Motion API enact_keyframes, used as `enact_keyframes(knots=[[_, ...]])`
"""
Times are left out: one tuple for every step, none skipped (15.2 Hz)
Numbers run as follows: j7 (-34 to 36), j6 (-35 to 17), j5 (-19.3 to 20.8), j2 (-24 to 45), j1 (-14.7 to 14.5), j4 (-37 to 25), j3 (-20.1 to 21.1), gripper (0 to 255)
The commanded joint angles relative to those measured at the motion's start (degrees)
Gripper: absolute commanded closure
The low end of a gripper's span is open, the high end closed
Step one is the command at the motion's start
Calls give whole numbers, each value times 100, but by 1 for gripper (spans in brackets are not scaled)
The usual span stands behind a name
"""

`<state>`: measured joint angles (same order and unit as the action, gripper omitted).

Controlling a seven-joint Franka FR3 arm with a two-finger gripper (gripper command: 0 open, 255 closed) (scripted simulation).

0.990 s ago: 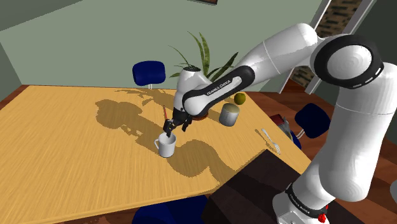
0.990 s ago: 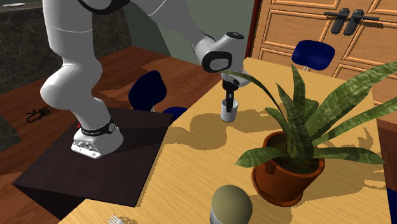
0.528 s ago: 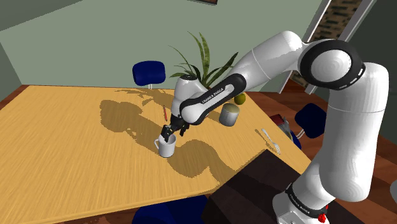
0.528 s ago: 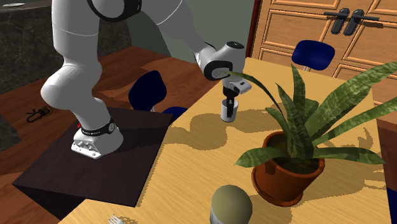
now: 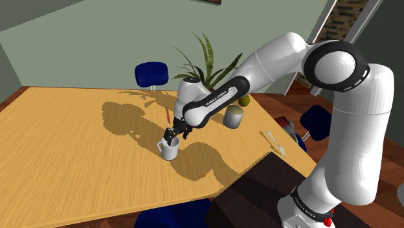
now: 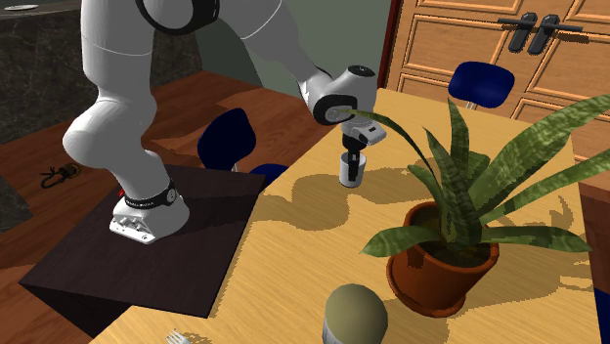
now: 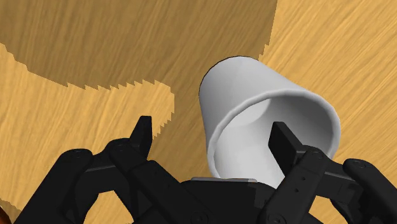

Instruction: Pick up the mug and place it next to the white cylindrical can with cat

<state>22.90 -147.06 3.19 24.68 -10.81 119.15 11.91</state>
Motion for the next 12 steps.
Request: enact_keyframes(knots=[[0,0,0,0,0,0,0,255],[0,0,0,0,0,0,0,255],[0,0,0,0,0,0,0,255],[0,0,0,0,0,0,0,255],[0,0,0,0,0,0,0,255],[0,0,0,0,0,0,0,255],[0,0,0,0,0,0,0,255],[0,1,0,0,0,0,0,255],[0,1,0,0,0,0,0,255],[0,-1,0,1,0,-1,0,255],[-8,59,-16,-60,9,1,12,255],[-17,119,-33,-121,18,1,23,255]])
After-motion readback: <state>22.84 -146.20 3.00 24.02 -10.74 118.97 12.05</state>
